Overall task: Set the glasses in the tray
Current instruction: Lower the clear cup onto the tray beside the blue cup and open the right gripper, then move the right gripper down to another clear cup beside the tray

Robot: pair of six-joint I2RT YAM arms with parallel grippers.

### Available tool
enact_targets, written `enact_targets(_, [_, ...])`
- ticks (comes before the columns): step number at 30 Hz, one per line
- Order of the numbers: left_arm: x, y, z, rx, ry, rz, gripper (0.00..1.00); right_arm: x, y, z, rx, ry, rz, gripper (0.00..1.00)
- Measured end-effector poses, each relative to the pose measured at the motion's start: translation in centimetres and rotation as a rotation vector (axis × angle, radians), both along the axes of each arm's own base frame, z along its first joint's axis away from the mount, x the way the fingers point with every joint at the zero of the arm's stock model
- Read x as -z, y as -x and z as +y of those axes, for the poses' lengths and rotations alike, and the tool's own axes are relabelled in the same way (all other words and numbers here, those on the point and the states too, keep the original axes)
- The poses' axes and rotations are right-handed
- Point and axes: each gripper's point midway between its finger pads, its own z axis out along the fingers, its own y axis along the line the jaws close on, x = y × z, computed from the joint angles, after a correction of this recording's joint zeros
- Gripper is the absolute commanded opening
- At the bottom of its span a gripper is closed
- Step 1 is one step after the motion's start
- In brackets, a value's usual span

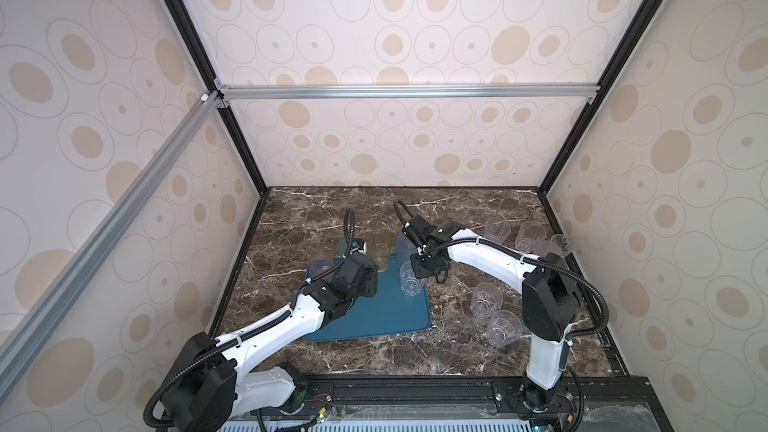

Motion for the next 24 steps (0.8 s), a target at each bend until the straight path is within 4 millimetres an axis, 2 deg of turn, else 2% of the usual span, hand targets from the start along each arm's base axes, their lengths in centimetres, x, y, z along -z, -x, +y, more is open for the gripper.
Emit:
enact_targets(9, [0.1,0.0,0.0,0.002,0.0,0.003,0.6,0.0,0.3,-0.1,-0.005,0.004,0.012,0.06])
enact_targets(12, [0.1,0.0,0.0,0.002,0.0,0.003,0.6,0.0,0.4,-0.1,-0.011,0.009,0.016,0.12])
enact_targets(20, [0.1,0.0,-0.1,0.005,-0.004,0.004,0.6,0.2,1.6,-0.8,-0.032,0.049,0.058,0.36])
enact_targets(24, [-0.2,-0.2,-0.2,0.007,-0.002,-0.004,0.6,-0.4,1.7,-0.9,-0.039,0.05,0.059,0.4])
